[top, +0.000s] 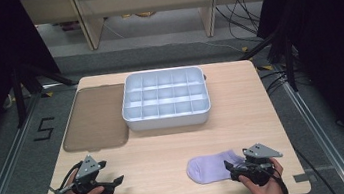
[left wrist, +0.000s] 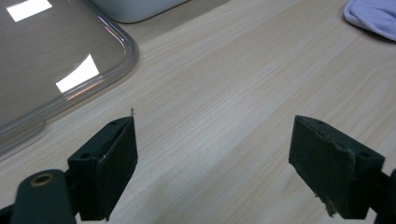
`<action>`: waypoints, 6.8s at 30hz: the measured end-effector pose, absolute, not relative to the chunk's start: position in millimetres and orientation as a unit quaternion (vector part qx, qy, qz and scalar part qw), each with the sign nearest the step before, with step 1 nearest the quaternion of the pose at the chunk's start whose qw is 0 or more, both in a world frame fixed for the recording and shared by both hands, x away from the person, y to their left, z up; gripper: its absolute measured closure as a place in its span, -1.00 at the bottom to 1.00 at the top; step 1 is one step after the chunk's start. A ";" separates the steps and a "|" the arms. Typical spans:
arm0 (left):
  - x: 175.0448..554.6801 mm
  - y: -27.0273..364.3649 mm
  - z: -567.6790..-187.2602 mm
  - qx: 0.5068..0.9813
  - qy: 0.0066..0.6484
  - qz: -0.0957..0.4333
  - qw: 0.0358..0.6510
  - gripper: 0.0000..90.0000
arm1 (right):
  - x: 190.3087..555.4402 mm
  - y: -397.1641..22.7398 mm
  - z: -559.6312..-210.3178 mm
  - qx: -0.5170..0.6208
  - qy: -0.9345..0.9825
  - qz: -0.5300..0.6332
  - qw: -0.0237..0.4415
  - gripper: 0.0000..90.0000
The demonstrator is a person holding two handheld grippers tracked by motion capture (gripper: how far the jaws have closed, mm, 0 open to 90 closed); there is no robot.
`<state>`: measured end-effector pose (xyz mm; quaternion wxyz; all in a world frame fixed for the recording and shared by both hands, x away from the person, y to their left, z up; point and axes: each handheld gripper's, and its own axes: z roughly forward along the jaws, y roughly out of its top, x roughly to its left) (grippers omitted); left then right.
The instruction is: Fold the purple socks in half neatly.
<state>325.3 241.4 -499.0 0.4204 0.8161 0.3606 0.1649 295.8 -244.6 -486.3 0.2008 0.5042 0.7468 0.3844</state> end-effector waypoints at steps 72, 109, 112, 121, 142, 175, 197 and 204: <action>323.5 223.6 -503.5 0.836 0.344 0.134 0.407 -0.66 | 319.5 -156.6 -502.4 0.341 0.876 0.294 0.170 1.00; 331.0 191.9 -509.8 0.845 0.318 0.099 0.419 -0.13 | 327.9 -36.2 -508.8 0.263 0.896 0.335 0.126 1.00; 332.1 186.5 -510.6 0.855 0.301 0.099 0.411 -0.12 | 327.9 -35.7 -508.9 0.268 0.895 0.331 0.134 1.00; 334.1 182.2 -510.8 0.858 0.300 0.094 0.406 -0.09 | 329.5 -39.4 -505.0 0.268 0.891 0.349 0.116 0.95; 340.5 176.0 -515.1 0.862 0.306 0.083 0.396 0.66 | 328.8 -65.5 -492.2 0.296 0.877 0.361 0.111 0.77; 333.4 196.8 -481.0 0.829 0.303 0.057 0.466 0.89 | 334.4 -42.1 -499.2 0.261 0.891 0.357 0.100 0.95; 340.5 210.8 -476.9 0.826 0.313 0.061 0.465 0.89 | 358.0 -34.7 -494.4 0.279 0.880 0.373 0.093 0.97; 341.2 207.7 -474.8 0.825 0.321 0.056 0.463 0.89 | 341.7 -75.6 -491.1 0.281 0.890 0.343 0.102 0.97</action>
